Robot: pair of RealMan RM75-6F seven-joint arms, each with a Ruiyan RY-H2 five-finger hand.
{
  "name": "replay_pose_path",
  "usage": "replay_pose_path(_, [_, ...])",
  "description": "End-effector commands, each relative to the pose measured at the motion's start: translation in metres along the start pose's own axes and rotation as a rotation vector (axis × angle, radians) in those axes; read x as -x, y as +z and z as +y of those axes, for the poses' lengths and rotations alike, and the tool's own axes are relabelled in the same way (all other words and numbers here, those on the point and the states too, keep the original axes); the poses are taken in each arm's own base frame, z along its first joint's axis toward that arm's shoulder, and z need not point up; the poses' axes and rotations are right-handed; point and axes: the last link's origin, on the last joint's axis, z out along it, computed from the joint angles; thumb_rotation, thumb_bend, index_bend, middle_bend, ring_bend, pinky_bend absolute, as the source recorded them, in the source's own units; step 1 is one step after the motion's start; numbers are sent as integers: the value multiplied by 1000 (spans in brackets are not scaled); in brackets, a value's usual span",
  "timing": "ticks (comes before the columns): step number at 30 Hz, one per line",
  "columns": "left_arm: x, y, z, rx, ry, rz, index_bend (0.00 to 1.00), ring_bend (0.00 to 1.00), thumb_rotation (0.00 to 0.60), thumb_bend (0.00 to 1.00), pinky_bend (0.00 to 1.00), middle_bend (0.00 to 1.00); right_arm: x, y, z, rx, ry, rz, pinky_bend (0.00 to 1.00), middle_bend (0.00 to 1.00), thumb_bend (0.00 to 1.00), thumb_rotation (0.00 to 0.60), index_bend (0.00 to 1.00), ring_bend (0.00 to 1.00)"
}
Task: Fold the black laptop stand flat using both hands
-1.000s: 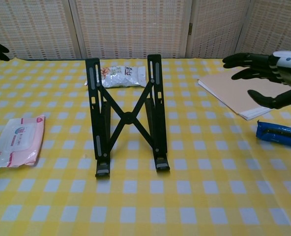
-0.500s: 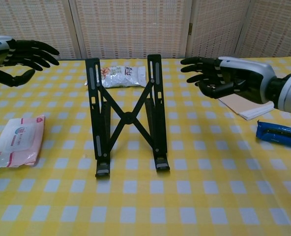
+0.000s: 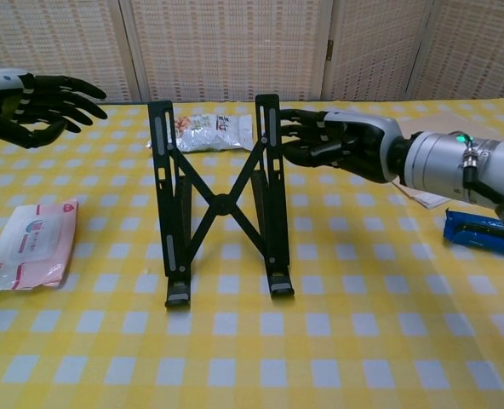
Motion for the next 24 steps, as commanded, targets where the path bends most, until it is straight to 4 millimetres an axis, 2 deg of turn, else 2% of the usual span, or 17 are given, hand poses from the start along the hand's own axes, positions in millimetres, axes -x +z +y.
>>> replay_pose_path(1, [-1, -1, -2, -2, -7, -5, 167, 198, 600, 659, 186, 230, 12, 9, 1, 7, 17, -60, 4, 124, 445, 600, 0, 108])
replay_pose_path(2, [-1, -2, -3, -1, -10, -7, 167, 198, 600, 654, 186, 230, 13, 9, 1, 4, 12, -73, 5, 132, 435, 600, 0, 113])
replay_pose_path(4, [1, -3, -3, 1, -27, -20, 163, 196, 600, 583, 185, 231, 17, 8, 1, -8, 1, -100, 8, 147, 425, 600, 0, 122])
replay_pose_path(6, [2, -6, -4, 4, -54, -33, 156, 194, 600, 450, 184, 231, 20, 5, 1, -22, -2, -129, 10, 158, 425, 600, 0, 130])
replay_pose_path(8, [3, -8, -4, 8, -79, -41, 157, 193, 600, 397, 184, 231, 21, 0, 1, -35, -21, -155, 11, 174, 426, 600, 0, 145])
replay_pose_path(16, [8, -17, -1, 60, -115, -96, 161, 193, 600, 381, 183, 231, 29, -38, 6, -81, -91, -243, 15, 188, 426, 600, 0, 157])
replay_pose_path(24, [15, -35, 3, 114, -131, -241, 177, 197, 600, 380, 178, 236, 33, -69, 9, -120, -199, -264, 15, 188, 425, 600, 0, 156])
